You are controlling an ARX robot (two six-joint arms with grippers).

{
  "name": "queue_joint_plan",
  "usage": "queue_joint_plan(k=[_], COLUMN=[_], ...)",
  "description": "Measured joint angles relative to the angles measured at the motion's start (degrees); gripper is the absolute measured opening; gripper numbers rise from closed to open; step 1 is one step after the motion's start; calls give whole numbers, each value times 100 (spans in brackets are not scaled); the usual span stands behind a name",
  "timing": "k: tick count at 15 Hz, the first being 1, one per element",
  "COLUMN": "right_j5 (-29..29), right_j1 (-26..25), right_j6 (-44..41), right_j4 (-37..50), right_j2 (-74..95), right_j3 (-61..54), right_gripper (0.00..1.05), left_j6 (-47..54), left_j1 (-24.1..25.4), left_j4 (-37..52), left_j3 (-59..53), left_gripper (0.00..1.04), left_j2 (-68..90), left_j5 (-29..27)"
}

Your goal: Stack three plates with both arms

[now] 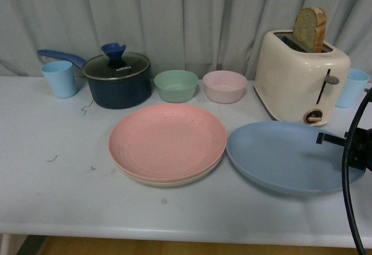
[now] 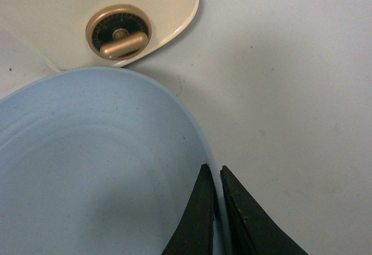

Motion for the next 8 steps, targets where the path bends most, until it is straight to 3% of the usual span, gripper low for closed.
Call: queue_joint_plan(k=[5, 6, 8], right_j5=[-730, -966, -404], right_j1=[-730, -291, 1137], right_j6=[234, 492, 1373], right_j4=[621, 745, 350], right_j2=[-1788, -2680, -2389], right_j3=[-1738, -1921, -1123], right_gripper=[3, 3, 3], left_j6=[0, 0, 0], left_j1=[0, 0, 0], left_j4=[0, 0, 0], left_j3=[0, 0, 0], left_gripper=[98, 98, 98], left_j2=[0, 0, 0], left_j5=[0, 0, 0])
